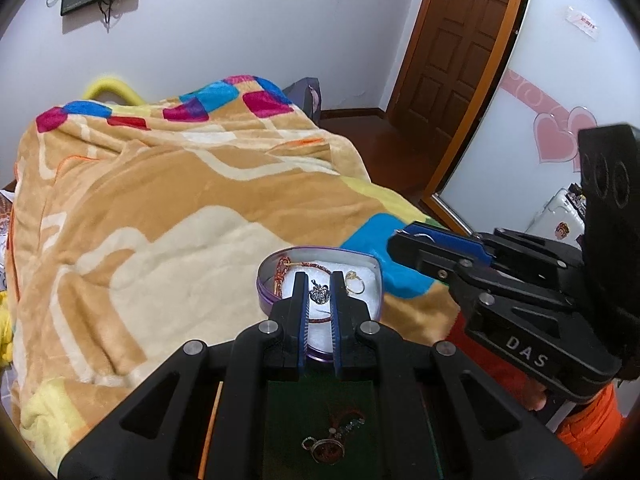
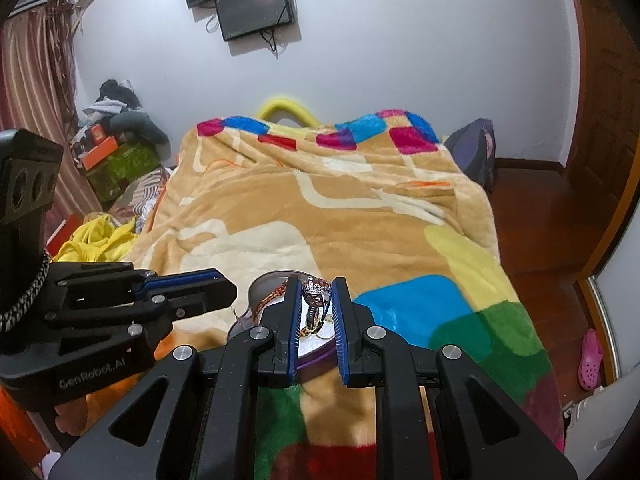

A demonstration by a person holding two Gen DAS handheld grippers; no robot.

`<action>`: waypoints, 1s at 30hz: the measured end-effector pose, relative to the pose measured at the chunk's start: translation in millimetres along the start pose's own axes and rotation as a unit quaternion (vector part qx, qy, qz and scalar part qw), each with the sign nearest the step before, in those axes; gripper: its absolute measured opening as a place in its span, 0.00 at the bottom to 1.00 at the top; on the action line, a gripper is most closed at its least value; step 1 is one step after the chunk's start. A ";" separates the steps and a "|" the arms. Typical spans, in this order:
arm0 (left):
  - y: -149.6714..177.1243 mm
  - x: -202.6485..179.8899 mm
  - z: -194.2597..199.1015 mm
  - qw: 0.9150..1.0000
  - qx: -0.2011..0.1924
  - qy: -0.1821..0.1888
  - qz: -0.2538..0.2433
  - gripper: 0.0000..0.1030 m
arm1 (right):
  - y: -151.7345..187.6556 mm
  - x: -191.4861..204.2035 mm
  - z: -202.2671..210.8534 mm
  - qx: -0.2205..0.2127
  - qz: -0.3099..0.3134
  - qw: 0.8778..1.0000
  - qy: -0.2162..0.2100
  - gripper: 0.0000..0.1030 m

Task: Organize jewelry
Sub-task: 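Carry both pieces over the tin and open both tools to drop them in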

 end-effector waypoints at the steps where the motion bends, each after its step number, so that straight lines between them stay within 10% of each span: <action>1: 1.4 0.5 -2.6 1.000 0.002 0.002 0.001 0.08 | 0.6 -1.1 -3.3 0.004 -0.001 1.000 -0.002 0.13; 30: 11.7 7.8 -3.1 1.000 0.015 0.002 0.006 0.08 | 11.0 -1.8 -28.3 0.079 -0.024 0.996 -0.043 0.15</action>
Point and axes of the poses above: each gripper's, at about its wrist camera, not at the fingertips, and z roughly against the way its jaws point, x to its left, y to its underside, the point moved 6 cm from there along -z, roughly the way its jaws point, and after that the axes turned 11 degrees about -x, right-handed, at the moved point
